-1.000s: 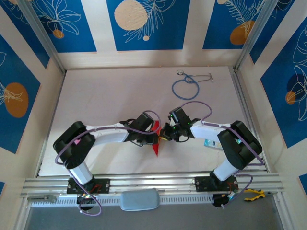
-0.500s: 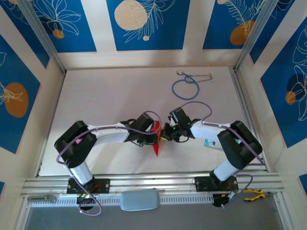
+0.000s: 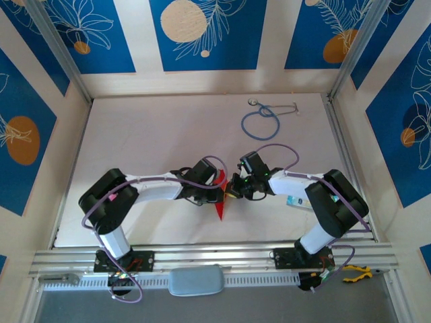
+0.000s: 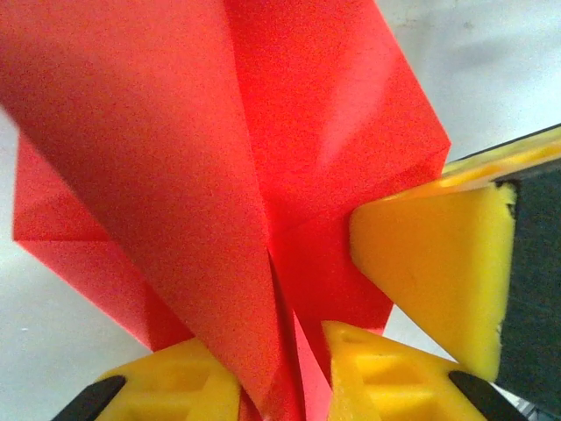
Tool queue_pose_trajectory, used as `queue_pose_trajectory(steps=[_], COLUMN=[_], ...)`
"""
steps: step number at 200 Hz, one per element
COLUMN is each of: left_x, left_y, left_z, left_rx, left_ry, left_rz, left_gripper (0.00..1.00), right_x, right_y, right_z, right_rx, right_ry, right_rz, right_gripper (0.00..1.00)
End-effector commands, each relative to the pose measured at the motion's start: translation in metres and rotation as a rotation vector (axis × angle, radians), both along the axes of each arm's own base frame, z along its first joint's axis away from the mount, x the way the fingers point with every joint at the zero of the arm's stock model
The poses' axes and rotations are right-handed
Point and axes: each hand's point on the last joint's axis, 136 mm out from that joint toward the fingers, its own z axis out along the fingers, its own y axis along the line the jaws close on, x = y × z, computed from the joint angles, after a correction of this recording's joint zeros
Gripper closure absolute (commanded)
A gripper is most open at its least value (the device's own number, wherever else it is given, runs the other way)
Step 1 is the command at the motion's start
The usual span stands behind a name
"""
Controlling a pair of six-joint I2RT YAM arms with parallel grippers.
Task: Fold a paper plane with a square sheet of paper (pick it up from the middle)
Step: Move a paper plane to the center of the table.
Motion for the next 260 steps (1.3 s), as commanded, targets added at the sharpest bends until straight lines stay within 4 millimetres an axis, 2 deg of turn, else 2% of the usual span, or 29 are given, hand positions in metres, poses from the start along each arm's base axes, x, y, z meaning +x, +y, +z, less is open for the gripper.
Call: queue_pose_trajectory(steps=[1, 29, 80, 108, 133, 184, 231, 260], left_x=[-0.002, -0.001, 0.001, 0.006, 0.011, 0.022, 0.028, 0.029], left_y=[-0.009, -0.008, 0.0, 0.008, 0.026, 0.067, 0.08, 0.079], left_z=[0.0, -0.002, 0.0, 0.007, 0.013, 0.022, 0.015, 0.011], left_rx=[-0.018, -0.007, 0.046, 0.074, 0.154, 0.381, 0.452, 0.439], left_ry=[0.013, 0.012, -0.013, -0.038, -0.064, -0.107, -0.074, -0.047], left_rz=[-0.008, -0.011, -0.018, -0.03, -0.059, -0.13, -0.11, -0.072], left_gripper=[0.73, 0.75, 0.88, 0.94, 0.99, 1.0, 1.0, 1.0], right_x=[-0.006, -0.006, -0.005, -0.004, -0.003, -0.004, -0.004, -0.001], right_y=[0.001, 0.001, 0.0, -0.004, -0.009, -0.018, -0.014, -0.007], right_z=[-0.003, -0.003, -0.001, 0.003, 0.011, 0.009, 0.009, 0.016], right_rx=[0.026, 0.027, 0.024, 0.003, 0.003, 0.02, 0.034, 0.066], right_ry=[0.034, 0.035, 0.021, -0.001, -0.039, -0.046, -0.036, -0.051], right_rz=[0.0, 0.0, 0.002, 0.002, -0.004, -0.033, -0.02, -0.004], right_gripper=[0.99, 0.99, 0.95, 0.86, 0.76, 0.67, 0.66, 0.64])
